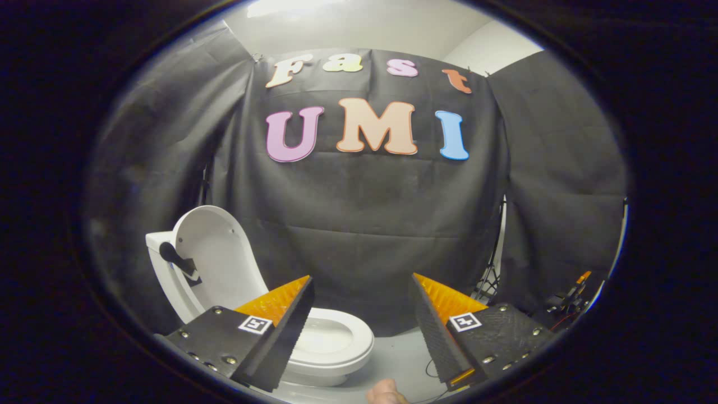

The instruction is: Open the toilet lid.

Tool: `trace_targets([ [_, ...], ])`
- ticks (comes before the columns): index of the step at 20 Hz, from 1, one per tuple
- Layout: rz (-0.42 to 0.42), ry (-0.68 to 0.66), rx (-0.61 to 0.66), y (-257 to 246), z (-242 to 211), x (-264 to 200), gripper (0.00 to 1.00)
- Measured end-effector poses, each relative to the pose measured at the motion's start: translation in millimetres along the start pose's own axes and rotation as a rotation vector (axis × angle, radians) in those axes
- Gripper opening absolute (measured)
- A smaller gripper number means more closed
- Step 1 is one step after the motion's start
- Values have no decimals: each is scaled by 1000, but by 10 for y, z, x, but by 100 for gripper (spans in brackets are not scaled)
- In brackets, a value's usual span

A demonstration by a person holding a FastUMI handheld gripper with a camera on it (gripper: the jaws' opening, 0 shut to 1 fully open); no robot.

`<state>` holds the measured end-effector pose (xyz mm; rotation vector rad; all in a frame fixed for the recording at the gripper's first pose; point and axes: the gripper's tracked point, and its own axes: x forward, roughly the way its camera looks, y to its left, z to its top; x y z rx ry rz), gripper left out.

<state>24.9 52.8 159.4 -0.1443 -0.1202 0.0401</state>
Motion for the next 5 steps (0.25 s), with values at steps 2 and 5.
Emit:
trace_targets([
  [2,8,4,7,73,-9,114,99],
  [5,17,25,50,169,-68,233,99],
])
